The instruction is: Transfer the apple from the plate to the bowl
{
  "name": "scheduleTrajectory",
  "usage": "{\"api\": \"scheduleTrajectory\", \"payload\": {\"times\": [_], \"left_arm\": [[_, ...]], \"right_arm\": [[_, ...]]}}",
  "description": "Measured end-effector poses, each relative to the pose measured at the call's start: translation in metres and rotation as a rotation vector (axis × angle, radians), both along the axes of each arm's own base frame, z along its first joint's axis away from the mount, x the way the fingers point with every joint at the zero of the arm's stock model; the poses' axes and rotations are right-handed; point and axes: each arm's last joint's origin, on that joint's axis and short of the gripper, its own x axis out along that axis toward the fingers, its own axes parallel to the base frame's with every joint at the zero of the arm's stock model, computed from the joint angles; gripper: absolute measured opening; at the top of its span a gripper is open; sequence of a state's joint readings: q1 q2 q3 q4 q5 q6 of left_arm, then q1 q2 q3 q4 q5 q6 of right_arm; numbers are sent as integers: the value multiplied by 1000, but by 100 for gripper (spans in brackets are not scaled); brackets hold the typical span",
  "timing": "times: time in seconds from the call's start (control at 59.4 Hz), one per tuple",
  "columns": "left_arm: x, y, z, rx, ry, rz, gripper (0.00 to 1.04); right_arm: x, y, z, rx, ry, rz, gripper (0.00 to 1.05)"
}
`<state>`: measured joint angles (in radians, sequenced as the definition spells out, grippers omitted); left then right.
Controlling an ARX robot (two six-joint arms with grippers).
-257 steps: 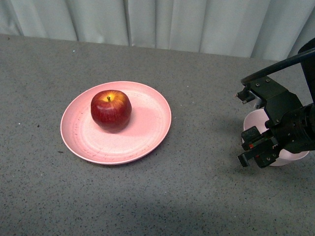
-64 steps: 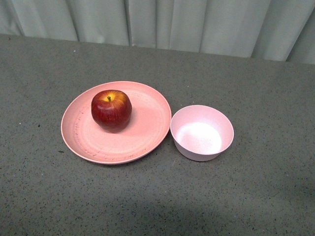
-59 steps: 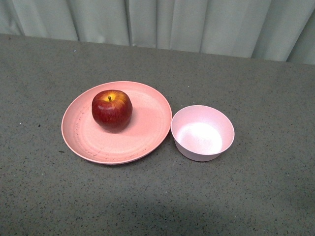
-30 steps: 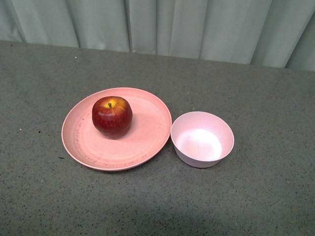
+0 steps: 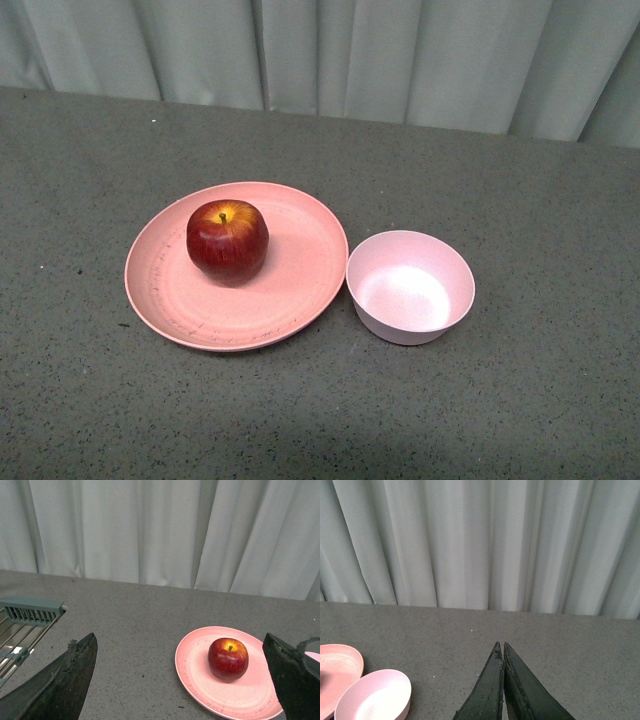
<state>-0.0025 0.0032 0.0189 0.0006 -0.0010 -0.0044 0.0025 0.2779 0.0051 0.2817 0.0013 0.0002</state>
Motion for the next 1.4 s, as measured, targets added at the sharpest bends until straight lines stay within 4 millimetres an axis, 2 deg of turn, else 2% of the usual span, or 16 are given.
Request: {"api": "scheduleTrajectory", "payload": {"times": [0.691, 0.724, 0.809, 1.23, 1.264, 1.398], "left_arm": [[0, 0, 0, 0, 0, 0, 98], [0, 0, 0, 0, 0, 0, 98], [0, 0, 0, 0, 0, 1, 98], [0, 0, 0, 0, 0, 1, 98], [0, 0, 0, 0, 0, 1, 98], [0, 0, 0, 0, 0, 1, 98]], "right_arm": [[-17, 0, -3, 0, 6, 3, 1], [-17, 0, -3, -1, 6, 3, 4], [-17, 0, -3, -1, 6, 3, 23], [-17, 0, -3, -1, 5, 3, 94], [-17, 0, -3, 1, 5, 3, 97], [-17, 0, -3, 0, 5, 3, 95]]}}
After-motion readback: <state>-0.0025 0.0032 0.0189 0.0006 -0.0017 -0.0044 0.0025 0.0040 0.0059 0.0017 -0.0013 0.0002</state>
